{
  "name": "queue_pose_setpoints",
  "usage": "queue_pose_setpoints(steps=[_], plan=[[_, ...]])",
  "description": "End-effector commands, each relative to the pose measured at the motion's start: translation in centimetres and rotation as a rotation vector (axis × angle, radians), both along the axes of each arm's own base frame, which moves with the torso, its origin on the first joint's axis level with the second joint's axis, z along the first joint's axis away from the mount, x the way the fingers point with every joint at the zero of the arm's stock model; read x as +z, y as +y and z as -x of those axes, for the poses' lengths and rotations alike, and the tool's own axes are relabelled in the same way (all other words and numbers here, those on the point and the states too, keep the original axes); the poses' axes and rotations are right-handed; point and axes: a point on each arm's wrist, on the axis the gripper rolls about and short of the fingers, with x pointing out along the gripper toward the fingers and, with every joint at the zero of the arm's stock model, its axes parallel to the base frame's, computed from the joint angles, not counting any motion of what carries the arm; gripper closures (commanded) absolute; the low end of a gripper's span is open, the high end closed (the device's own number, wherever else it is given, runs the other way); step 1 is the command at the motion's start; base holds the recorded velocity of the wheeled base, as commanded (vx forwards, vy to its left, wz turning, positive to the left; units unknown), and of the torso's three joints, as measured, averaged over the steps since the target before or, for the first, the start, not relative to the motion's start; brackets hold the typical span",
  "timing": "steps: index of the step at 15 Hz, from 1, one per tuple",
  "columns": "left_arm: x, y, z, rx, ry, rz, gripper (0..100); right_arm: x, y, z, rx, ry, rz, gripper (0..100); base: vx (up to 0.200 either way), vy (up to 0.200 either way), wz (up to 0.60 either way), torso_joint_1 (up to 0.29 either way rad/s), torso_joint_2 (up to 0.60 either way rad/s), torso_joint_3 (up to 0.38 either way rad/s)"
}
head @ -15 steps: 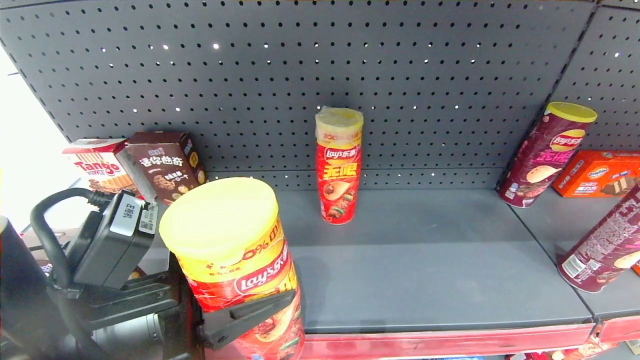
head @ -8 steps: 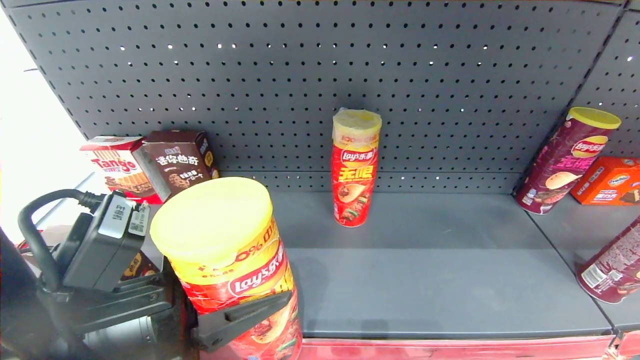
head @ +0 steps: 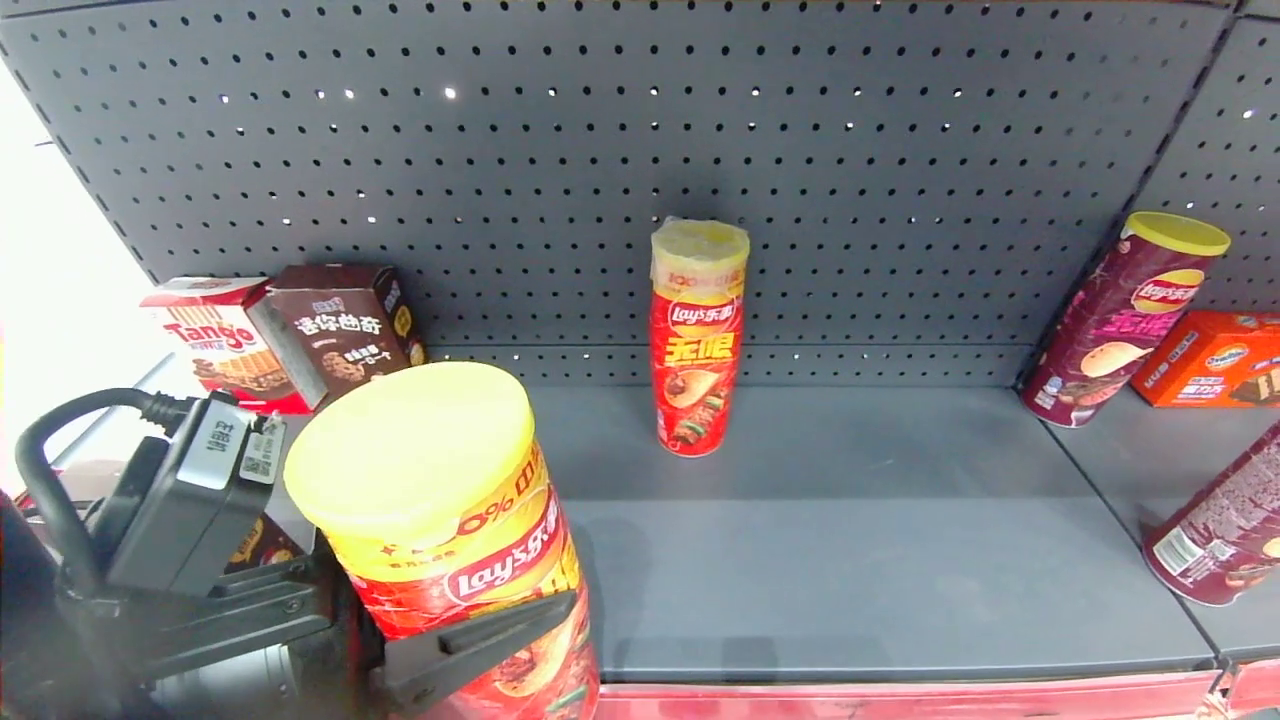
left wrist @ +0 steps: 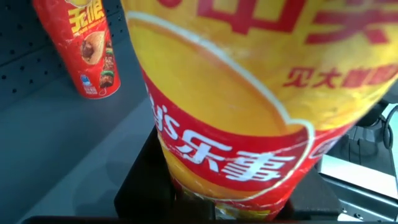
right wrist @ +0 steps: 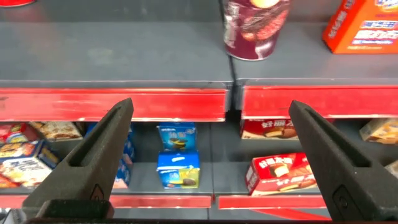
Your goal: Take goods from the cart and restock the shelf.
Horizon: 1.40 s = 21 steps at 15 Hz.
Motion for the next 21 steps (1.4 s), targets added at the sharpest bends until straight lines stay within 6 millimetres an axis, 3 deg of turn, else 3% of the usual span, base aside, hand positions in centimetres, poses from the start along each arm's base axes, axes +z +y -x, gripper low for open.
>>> queue_pose_setpoints(steps=[1, 5, 6, 7, 8, 10, 13, 16, 21], plan=[[0.1, 0.0, 0.1, -0.001, -0.003, 0.003, 100, 0.0, 0.0, 0.0, 0.001, -0.001, 0.001, 0, 0.0, 0.0, 0.0, 0.0, 0.0, 0.0], [0.5, 0.5, 0.6, 0.003, -0.02, 0.018, 100, 0.0, 0.0, 0.0, 0.001, 0.001, 0.001, 0, 0.0, 0.0, 0.0, 0.0, 0.0, 0.0], [0.3, 0.7, 0.6, 0.01, -0.014, 0.016, 100, 1.1, 0.0, 0.3, -0.001, -0.027, 0.002, 0, 0.0, 0.0, 0.0, 0.0, 0.0, 0.0], [0.5, 1.0, 0.4, 0.029, -0.021, 0.024, 100, 7.4, 0.0, 0.1, 0.031, -0.038, -0.035, 0, 0.0, 0.0, 0.0, 0.0, 0.0, 0.0], [0.7, 1.0, 0.4, 0.026, -0.021, 0.032, 100, 8.8, 0.0, -1.3, 0.059, 0.051, -0.067, 0, 0.0, 0.0, 0.0, 0.0, 0.0, 0.0], [0.7, 1.2, 0.7, 0.015, -0.018, 0.036, 100, 9.0, 0.1, -0.9, 0.203, 0.044, -0.004, 0, 0.0, 0.0, 0.0, 0.0, 0.0, 0.0], [1.1, 1.3, 0.8, 0.024, -0.028, 0.045, 100, 13.7, 0.7, -2.9, 0.417, 0.053, 0.018, 0, 0.0, 0.0, 0.0, 0.0, 0.0, 0.0], [1.4, 1.0, 0.3, 0.024, -0.03, 0.046, 100, 15.8, 1.9, -7.0, 0.579, 0.143, 0.064, 0, 0.0, 0.0, 0.0, 0.0, 0.0, 0.0], [1.3, 0.7, -0.2, 0.023, -0.02, 0.041, 100, 16.1, 6.4, -14.6, 0.765, 0.207, 0.114, 0, 0.0, 0.0, 0.0, 0.0, 0.0, 0.0]])
